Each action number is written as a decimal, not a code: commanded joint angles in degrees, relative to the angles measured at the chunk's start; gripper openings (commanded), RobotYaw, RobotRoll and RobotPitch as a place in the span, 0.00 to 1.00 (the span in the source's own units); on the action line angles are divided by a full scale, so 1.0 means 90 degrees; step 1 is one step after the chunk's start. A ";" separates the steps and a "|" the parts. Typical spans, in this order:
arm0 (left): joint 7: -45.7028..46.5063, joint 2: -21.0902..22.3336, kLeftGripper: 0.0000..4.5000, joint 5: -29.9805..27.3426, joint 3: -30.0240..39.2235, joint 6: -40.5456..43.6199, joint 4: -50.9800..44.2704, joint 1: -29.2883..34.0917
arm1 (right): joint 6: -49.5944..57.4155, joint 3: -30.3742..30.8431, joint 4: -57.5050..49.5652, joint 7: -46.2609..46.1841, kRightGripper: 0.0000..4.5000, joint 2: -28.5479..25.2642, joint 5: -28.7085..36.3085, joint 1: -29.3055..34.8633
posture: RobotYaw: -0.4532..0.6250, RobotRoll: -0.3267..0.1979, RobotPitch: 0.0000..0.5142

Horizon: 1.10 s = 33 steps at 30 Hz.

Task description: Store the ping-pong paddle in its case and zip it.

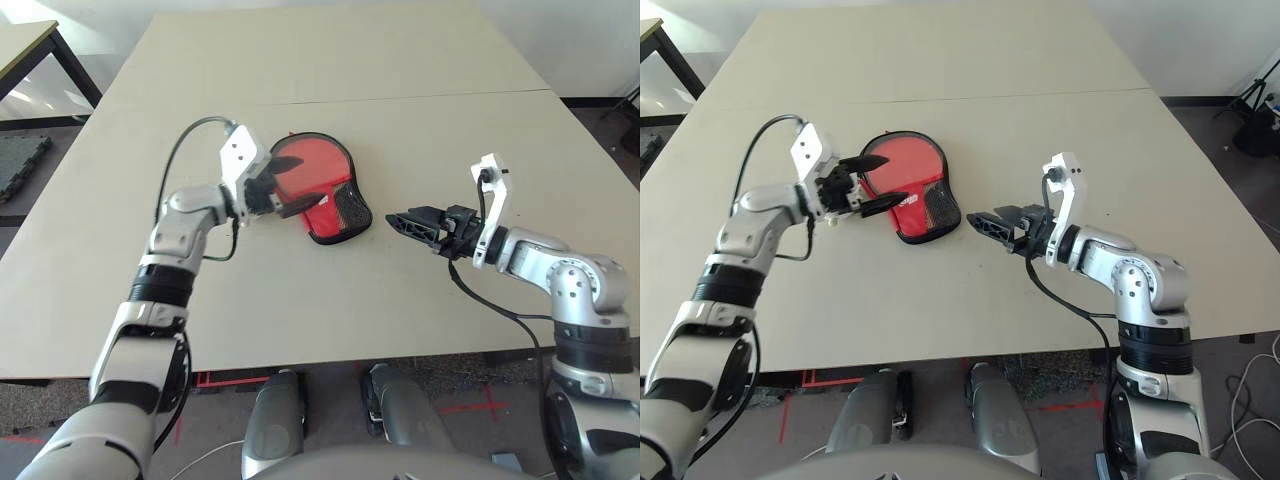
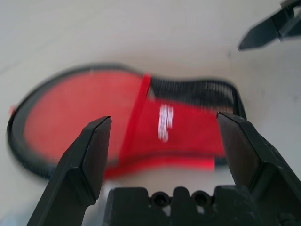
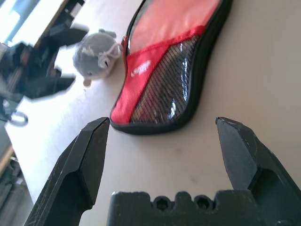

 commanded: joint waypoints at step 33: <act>0.0315 0.0616 1.00 -0.0429 0.0539 0.0902 -0.1468 0.0846 | -0.0689 0.0575 0.1803 -0.0219 1.00 0.0889 -0.0870 -0.0461 | 0.54 0.62 0.23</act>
